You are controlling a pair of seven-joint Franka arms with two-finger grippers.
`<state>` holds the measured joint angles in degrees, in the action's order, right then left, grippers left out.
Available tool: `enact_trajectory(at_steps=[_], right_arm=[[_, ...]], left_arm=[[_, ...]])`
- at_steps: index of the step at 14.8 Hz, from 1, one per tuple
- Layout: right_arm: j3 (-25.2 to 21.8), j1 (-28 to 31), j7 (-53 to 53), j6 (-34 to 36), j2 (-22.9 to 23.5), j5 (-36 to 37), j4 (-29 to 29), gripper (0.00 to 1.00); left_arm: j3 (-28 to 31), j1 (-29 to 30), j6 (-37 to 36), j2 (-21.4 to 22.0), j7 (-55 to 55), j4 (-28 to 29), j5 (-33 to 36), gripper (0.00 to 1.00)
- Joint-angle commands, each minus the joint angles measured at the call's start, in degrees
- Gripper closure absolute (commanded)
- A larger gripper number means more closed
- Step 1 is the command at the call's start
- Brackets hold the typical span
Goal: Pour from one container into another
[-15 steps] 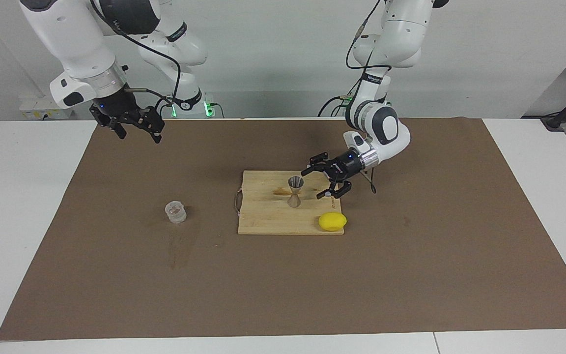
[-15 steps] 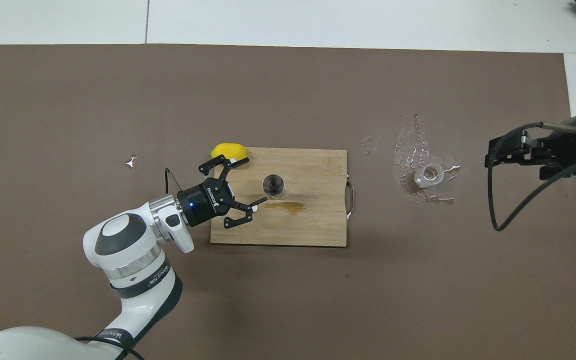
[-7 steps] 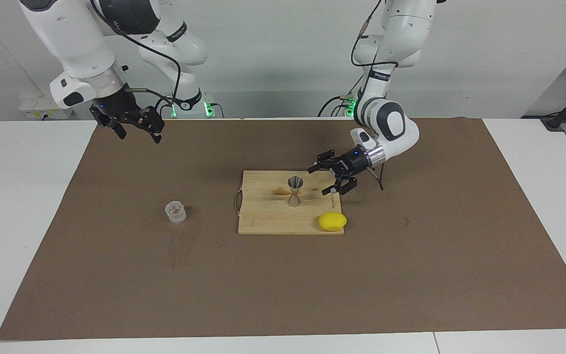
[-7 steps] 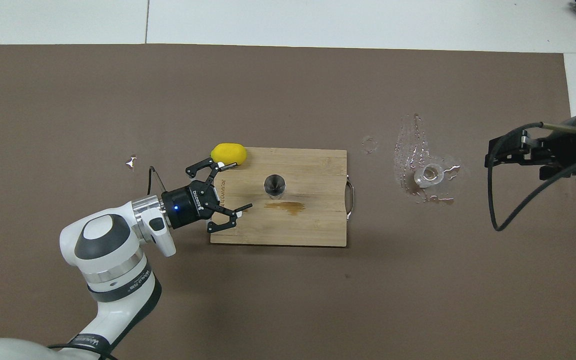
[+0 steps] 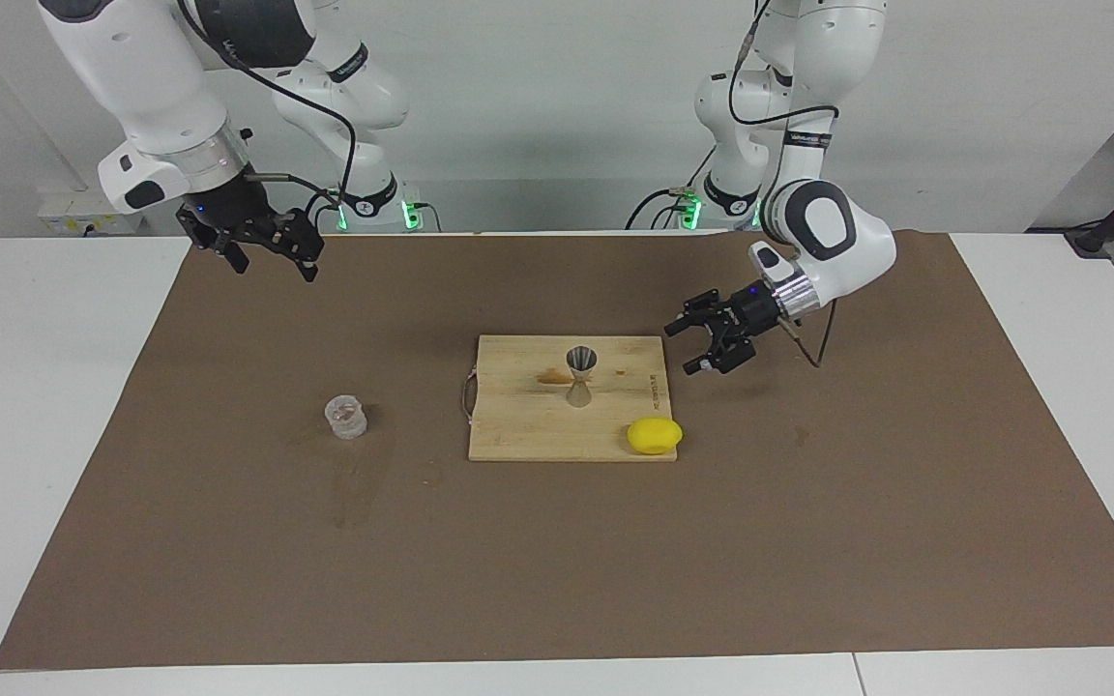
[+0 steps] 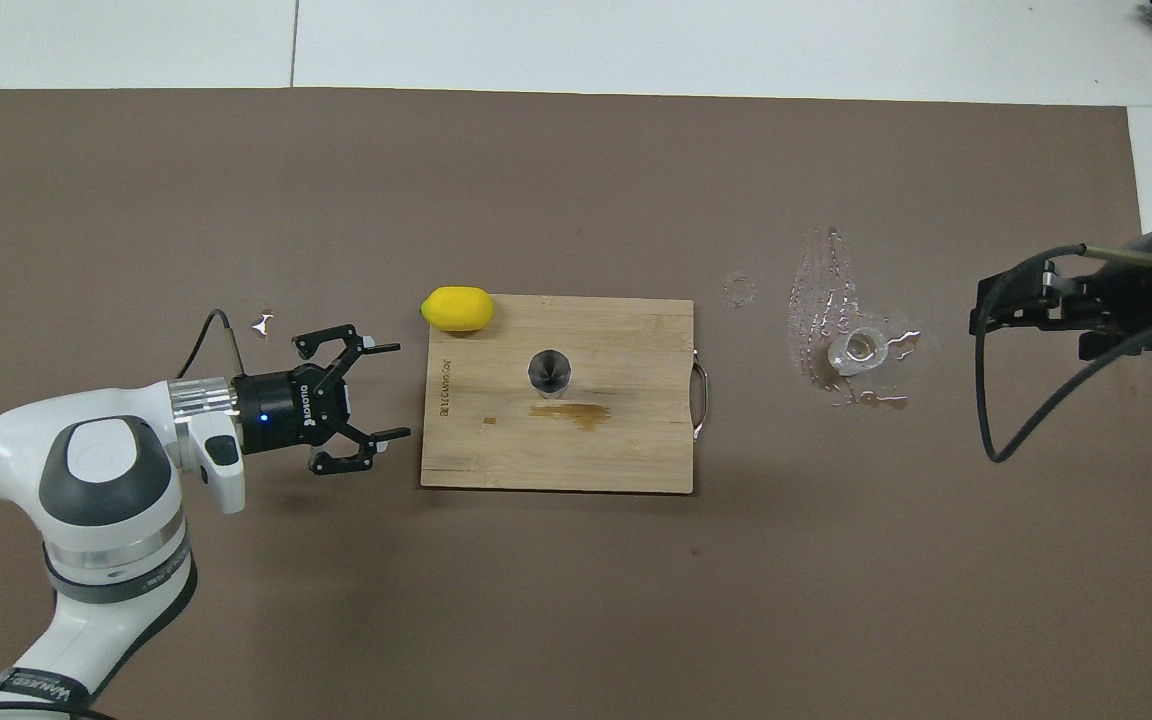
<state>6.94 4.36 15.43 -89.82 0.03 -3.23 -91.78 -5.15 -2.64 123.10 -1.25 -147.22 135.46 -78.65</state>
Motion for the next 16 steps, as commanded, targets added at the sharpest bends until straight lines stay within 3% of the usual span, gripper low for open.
enact_trajectory(at_steps=[1, 5, 10, 12, 16], right_arm=[[0.44, 1.09, -1.46, 0.70, -0.29, -1.60, -0.33, 0.00], [0.44, 1.09, -1.46, 0.70, -0.29, -1.60, -0.33, 0.00], [0.44, 1.09, -1.46, 0.70, -0.29, -1.60, -0.33, 0.00], [0.44, 1.43, -1.89, 0.79, -0.29, -1.60, -0.33, 0.00], [0.44, 2.23, -1.63, 0.79, -0.29, -1.60, -0.33, 0.00]], left_arm=[[-0.30, 5.86, -5.22, 0.99, 4.99, -2.72, 14.59, 0.00], [-0.30, 12.73, -16.64, 0.64, 14.13, -11.68, 34.39, 0.00], [-0.38, 13.19, -27.10, 0.37, 31.61, -23.64, 53.57, 0.00], [-0.56, 12.83, -31.49, 1.24, 38.11, -26.37, 55.62, 0.00], [-1.00, 11.60, -37.13, 0.81, 61.82, -35.85, 57.29, 0.00]])
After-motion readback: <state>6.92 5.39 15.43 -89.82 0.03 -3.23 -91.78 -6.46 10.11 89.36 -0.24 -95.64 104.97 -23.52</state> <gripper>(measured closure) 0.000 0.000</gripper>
